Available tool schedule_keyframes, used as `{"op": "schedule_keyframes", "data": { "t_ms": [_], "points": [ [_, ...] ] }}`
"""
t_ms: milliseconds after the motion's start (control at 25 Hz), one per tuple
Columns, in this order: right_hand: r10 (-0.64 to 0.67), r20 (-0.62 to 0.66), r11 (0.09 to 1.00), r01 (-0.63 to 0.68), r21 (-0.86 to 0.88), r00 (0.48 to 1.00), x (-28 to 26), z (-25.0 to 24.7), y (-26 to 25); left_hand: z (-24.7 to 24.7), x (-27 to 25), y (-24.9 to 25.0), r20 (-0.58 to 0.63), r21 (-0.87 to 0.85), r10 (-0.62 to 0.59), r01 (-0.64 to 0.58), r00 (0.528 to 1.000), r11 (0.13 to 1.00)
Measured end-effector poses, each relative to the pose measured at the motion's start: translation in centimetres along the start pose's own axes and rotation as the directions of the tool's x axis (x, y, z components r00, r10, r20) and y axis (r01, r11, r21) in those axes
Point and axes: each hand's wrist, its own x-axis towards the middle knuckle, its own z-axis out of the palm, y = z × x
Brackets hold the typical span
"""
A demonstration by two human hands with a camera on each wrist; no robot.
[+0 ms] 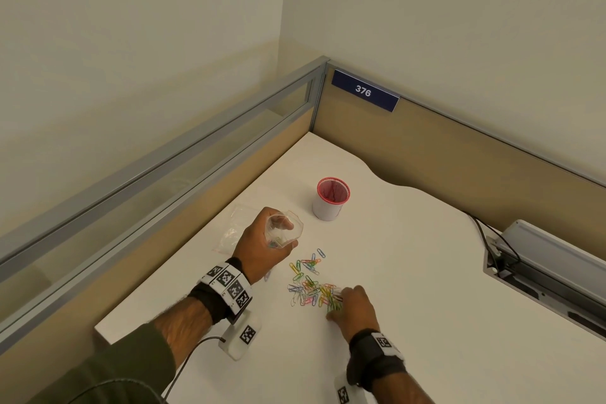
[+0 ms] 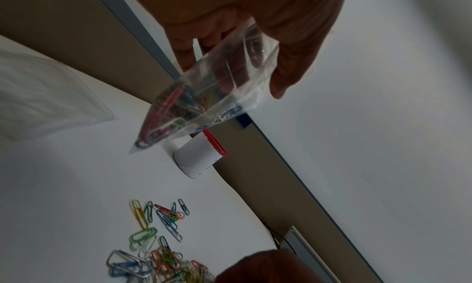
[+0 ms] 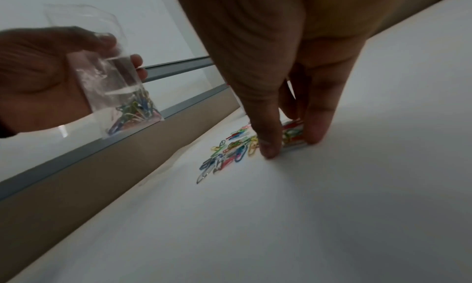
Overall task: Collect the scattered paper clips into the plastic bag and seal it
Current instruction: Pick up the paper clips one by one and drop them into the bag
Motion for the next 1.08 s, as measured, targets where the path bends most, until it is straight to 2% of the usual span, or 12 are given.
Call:
{"op": "schedule_keyframes", "data": {
  "t_ms": [160,240,320,440,520,800,1080],
  "points": [
    [-0.011,-0.085,0.990,0.023,0.142,0.996,1.7,-0.5,-1.9,-0.1,-0.1,-0.1,0.012,-0.005,-0.011,0.012,1.000,1.000],
    [-0.040,-0.123,0.986,0.059,0.159,0.992,2.3,-1.0,-2.0,-0.3,-0.1,-0.1,0.008,0.005,-0.016,0.016,1.000,1.000],
    [-0.093,-0.079,0.988,0.101,0.112,0.993,2.4,-1.5,-1.7,-0.5,0.0,-0.2,0.006,0.013,-0.022,0.022,1.000,1.000],
    [-0.192,0.078,0.978,0.197,-0.062,0.978,2.1,-1.5,-1.7,-0.6,0.1,-0.3,0.011,-0.002,-0.028,0.028,1.000,1.000],
    [-0.236,0.102,0.957,0.249,-0.146,0.966,2.2,-1.0,-2.0,-0.4,0.2,-0.2,0.017,0.000,-0.031,0.031,0.999,1.000],
    [-0.297,-0.047,0.936,0.281,-0.212,0.954,2.9,0.7,-2.5,0.0,0.2,-0.1,0.021,0.015,-0.034,0.034,0.999,0.999],
    [-0.279,-0.083,0.941,0.255,-0.223,0.957,3.5,0.4,-2.2,-0.1,0.2,0.1,0.018,0.021,-0.033,0.033,0.999,0.999]
  ]
}}
